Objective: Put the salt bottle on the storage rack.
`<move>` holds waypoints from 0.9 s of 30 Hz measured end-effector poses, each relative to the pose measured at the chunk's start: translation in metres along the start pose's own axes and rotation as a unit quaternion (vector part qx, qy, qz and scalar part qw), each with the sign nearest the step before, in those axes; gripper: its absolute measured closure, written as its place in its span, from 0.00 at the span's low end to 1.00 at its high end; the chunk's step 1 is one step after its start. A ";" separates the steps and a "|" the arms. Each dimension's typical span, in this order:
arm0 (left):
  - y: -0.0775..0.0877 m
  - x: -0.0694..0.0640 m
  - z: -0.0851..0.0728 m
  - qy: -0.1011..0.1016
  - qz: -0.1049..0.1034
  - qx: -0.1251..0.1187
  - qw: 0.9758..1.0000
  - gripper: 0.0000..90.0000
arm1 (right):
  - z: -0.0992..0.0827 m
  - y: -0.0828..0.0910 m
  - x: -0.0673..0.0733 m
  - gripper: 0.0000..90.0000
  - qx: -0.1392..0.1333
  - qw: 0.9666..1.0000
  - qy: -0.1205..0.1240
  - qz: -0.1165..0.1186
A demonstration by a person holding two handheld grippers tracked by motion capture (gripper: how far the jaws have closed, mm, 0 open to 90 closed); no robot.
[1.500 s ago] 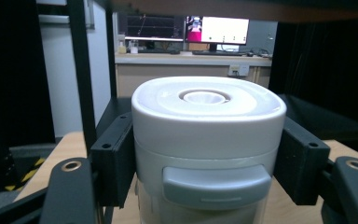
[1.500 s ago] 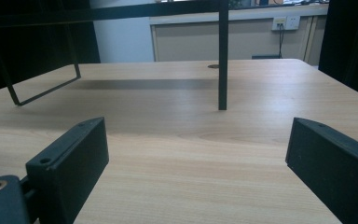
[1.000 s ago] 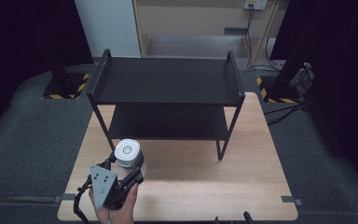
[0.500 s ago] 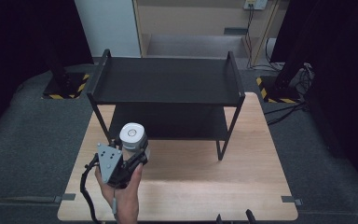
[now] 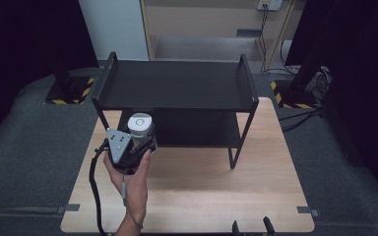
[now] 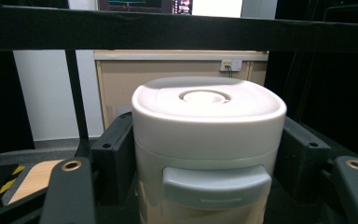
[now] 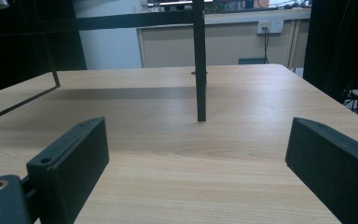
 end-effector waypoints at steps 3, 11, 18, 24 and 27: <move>-0.007 0.003 0.002 -0.004 0.003 -0.001 1.000 0.34 | 0.000 -0.001 -0.001 0.07 0.000 1.000 -0.001 -0.002; -0.023 0.002 0.002 -0.010 0.002 0.002 1.000 0.34 | 0.000 -0.004 -0.002 0.07 0.003 1.000 0.000 -0.005; -0.032 -0.001 0.004 -0.015 0.009 -0.003 1.000 0.34 | 0.000 -0.005 -0.004 0.07 0.004 1.000 0.001 -0.009; -0.039 -0.001 0.002 -0.013 0.014 -0.003 1.000 0.34 | 0.000 -0.007 -0.006 0.07 0.006 1.000 0.003 -0.011; -0.042 -0.001 0.001 -0.015 0.014 -0.004 1.000 0.34 | 0.000 -0.007 -0.007 0.07 0.006 1.000 0.002 -0.013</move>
Point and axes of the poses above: each handheld gripper's, and its own axes: y roughly backward along the jaws, z roughly out of its top, x roughly to its left, the point moved 10 cm from there along -y, roughly forward along the jaws, and after that the axes turned 3 degrees about -y, right-handed, at the moved point
